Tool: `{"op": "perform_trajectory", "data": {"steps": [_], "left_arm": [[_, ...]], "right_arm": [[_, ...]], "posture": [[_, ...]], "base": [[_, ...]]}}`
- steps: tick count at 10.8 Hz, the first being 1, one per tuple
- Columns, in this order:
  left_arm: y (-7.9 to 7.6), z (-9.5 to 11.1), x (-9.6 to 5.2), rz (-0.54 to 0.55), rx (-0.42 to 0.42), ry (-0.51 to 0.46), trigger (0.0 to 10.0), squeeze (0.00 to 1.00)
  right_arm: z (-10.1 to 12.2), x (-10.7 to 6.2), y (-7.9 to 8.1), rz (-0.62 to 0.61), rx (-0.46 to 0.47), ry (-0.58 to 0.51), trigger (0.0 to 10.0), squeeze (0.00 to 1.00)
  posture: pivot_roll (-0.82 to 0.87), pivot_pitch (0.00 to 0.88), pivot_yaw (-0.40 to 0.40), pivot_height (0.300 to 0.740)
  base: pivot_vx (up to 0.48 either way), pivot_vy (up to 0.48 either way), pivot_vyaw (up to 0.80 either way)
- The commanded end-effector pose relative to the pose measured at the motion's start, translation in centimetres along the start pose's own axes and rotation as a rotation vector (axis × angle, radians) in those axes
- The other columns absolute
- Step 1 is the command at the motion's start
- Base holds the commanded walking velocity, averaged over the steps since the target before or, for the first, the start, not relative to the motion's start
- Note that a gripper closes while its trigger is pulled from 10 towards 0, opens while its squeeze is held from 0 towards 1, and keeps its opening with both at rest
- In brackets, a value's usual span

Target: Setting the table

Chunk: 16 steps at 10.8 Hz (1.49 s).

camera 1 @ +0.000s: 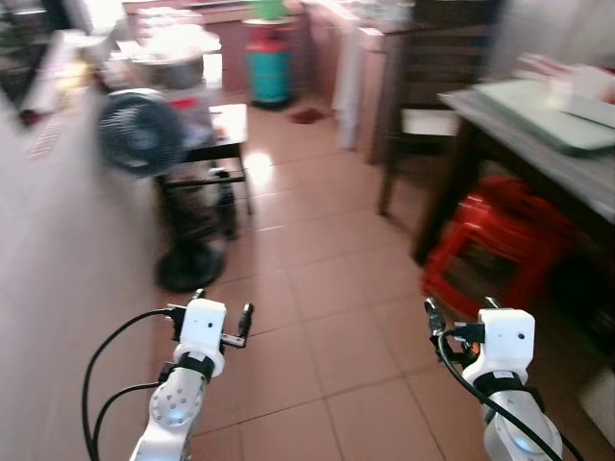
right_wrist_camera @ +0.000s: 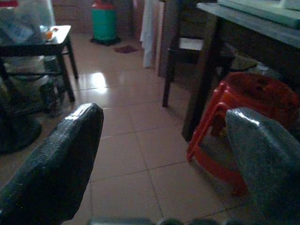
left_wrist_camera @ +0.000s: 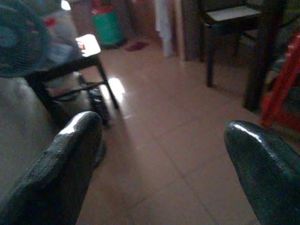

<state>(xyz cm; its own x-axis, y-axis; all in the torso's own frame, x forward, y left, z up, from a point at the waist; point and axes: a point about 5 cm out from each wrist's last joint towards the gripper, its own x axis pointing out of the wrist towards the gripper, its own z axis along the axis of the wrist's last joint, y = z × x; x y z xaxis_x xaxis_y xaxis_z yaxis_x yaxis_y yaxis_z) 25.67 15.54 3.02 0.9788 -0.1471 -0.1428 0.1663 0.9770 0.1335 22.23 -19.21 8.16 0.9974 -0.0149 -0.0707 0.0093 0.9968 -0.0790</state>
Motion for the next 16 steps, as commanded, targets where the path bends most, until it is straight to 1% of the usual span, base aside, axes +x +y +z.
{"op": "perform_trajectory", "data": {"steps": [1,2,3,5,7,11,16], "left_arm": [[0.0,0.4,0.2,-0.011,-0.012,-0.005,10.0,0.0],[-0.5,0.5,0.2,-0.035,-0.043,-0.008,10.0,0.0],[-0.7,0.7,0.3,-0.036,-0.038,-0.021,10.0,0.0],[-0.7,0.6,0.3,-0.043,-0.048,-0.016,10.0,0.0],[-0.8,1.1,0.5,-0.053,-0.028,-0.048,10.0,0.0],[-1.1,1.2,0.7,-0.074,-0.03,-0.047,10.0,0.0],[-0.9,1.1,0.8,-0.077,-0.025,-0.043,10.0,0.0]], "right_arm": [[0.0,0.2,0.4,0.011,0.004,-0.001,10.0,0.0],[0.1,0.3,0.6,0.015,0.004,-0.003,10.0,0.0],[0.2,0.4,0.6,0.015,0.005,-0.005,10.0,0.0],[0.3,0.5,0.7,0.015,0.006,-0.008,10.0,0.0],[0.4,0.7,1.0,0.021,0.01,-0.012,10.0,0.0],[0.4,0.9,1.0,0.019,0.007,-0.014,10.0,0.0],[0.4,1.0,1.1,0.022,0.006,-0.013,10.0,0.0]], "posture": [[-0.01,0.0,0.04,0.74],[-0.01,0.0,0.04,0.74],[-0.01,0.0,0.04,0.74],[-0.01,0.0,0.041,0.74],[-0.01,0.0,0.043,0.74],[-0.01,0.0,0.043,0.74],[-0.01,0.0,0.042,0.74]], "base": [[0.0,0.0,-0.8],[0.0,0.0,-0.8],[0.0,0.0,-0.8],[0.0,0.0,-0.8],[0.0,0.0,-0.8],[0.0,0.0,-0.8],[0.0,0.0,-0.8]]}}
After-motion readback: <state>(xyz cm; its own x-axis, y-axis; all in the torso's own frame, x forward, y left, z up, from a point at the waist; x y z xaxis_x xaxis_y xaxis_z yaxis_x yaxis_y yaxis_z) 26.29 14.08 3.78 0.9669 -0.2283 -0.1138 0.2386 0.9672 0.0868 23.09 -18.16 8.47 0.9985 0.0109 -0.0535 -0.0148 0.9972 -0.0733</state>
